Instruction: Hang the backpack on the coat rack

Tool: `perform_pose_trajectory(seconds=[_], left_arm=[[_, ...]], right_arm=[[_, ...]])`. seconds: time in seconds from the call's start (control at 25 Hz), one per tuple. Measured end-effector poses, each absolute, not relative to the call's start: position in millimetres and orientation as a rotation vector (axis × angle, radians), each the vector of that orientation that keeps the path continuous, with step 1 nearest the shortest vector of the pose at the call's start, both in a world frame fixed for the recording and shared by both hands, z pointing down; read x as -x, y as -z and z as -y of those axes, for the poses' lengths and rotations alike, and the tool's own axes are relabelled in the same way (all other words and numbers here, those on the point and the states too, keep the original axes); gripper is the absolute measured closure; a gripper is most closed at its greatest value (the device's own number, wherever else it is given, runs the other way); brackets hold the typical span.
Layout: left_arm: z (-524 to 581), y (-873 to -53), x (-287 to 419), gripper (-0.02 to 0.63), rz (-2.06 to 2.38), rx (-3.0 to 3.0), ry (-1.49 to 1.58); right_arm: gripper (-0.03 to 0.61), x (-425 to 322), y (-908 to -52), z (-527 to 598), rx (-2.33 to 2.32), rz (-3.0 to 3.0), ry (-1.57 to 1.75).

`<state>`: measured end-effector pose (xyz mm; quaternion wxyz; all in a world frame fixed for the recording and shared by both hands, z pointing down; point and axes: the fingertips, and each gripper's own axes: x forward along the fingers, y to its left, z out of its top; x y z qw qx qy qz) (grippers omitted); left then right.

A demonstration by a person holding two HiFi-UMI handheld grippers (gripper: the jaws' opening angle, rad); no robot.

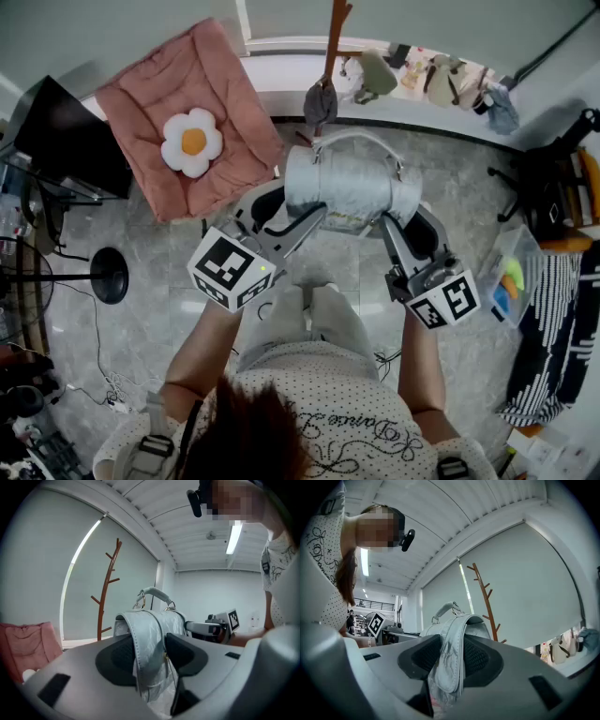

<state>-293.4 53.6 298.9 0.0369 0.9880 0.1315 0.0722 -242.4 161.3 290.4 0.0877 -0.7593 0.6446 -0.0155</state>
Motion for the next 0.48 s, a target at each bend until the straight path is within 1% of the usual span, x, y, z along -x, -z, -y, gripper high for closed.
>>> perform_pose_trajectory(seconds=[0.2, 0.48], left_arm=[[-61, -292, 296, 0.42, -0.385, -3.053, -0.205], [-101, -280, 283, 0.419, -0.359, -3.073, -0.198]], right_arm=[[0.425, 244, -286, -169, 2.25, -1.942, 0.03], [0.42, 228, -275, -207, 2.206, -1.991, 0.0]])
